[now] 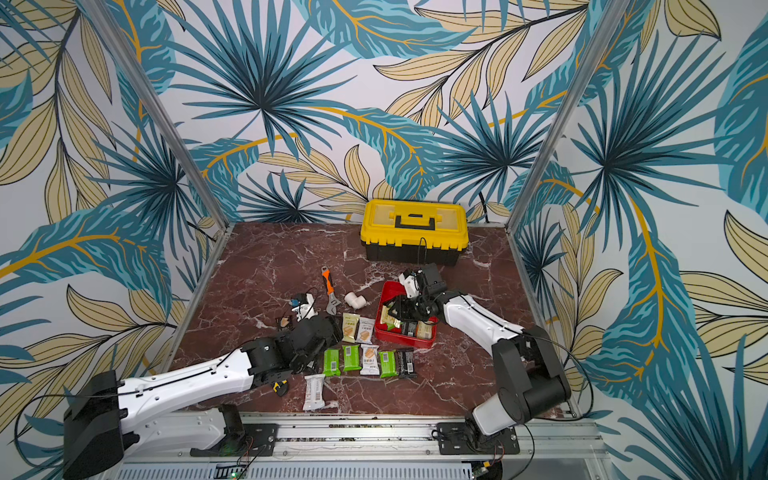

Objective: Take the cookies out of the storage box
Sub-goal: Pick up the cookie from the storage box, then place the cookie at the center of the board.

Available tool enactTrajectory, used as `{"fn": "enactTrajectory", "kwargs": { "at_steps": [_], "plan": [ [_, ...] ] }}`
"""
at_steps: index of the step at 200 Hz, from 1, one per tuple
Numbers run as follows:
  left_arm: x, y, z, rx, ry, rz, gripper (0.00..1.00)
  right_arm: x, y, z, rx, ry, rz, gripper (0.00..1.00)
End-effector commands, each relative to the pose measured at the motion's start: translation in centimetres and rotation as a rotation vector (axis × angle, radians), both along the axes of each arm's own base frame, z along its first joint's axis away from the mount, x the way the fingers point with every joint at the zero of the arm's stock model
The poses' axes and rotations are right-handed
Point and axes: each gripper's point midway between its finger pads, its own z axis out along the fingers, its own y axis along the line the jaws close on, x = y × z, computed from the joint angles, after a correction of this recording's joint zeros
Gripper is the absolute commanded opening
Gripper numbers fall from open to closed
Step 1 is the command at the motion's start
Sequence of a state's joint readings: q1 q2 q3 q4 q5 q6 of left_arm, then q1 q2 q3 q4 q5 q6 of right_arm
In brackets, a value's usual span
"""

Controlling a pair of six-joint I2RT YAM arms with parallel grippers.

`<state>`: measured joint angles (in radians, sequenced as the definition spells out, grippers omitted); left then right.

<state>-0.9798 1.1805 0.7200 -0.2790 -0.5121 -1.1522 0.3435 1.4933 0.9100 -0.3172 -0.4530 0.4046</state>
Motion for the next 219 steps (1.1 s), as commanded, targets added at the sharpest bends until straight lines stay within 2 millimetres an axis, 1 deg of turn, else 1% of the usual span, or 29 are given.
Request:
{"fn": "enactTrajectory", "kwargs": {
  "at_steps": [1,33,60,82,103,121,149,179,189,194,204,219],
  "plan": [
    [0.7,-0.4,1.9,-0.049,-0.042,0.015,0.59,-1.5,-2.7,0.1,-0.014,0.032,-0.109,0.16],
    [1.0,-0.5,1.8,-0.061,-0.041,0.030,0.60,-2.4,-7.3,2.4,0.036,-0.020,-0.310,0.16],
    [1.4,-1.0,1.6,-0.067,-0.038,0.030,0.60,-3.3,-12.0,3.6,0.070,-0.049,-0.512,0.16],
    [1.7,-1.7,1.5,-0.074,-0.038,0.009,0.60,-4.1,-15.9,3.6,0.089,-0.064,-0.697,0.16],
    [2.1,-2.6,1.5,-0.078,-0.044,-0.017,0.59,-4.9,-18.5,2.4,0.087,-0.046,-0.832,0.16],
    [2.5,-3.4,1.4,-0.082,-0.044,-0.039,0.59,-5.1,-19.5,0.9,0.068,-0.015,-0.893,0.16],
    [2.9,-4.5,1.0,-0.085,-0.038,-0.066,0.59,-5.1,-20.2,-1.4,0.055,0.027,-0.942,0.16],
    [3.4,-5.4,0.7,-0.100,-0.041,-0.087,0.59,-5.0,-20.0,-4.4,0.068,0.094,-0.948,0.16],
    [3.5,-5.7,0.7,-0.106,-0.042,-0.091,0.59,-5.3,-20.0,-5.4,0.061,0.129,-0.954,0.17],
    [3.6,-5.8,0.6,-0.108,-0.042,-0.093,0.60,-4.9,-20.2,-5.4,0.063,0.109,-0.961,0.18],
    [3.7,-6.0,0.6,-0.112,-0.041,-0.096,0.60,-5.2,-20.5,-6.1,0.046,0.123,-0.973,0.23],
    [3.9,-6.5,0.5,-0.112,-0.034,-0.104,0.61,-5.6,-20.9,-6.4,0.025,0.127,-0.992,0.31]
  ]
}}
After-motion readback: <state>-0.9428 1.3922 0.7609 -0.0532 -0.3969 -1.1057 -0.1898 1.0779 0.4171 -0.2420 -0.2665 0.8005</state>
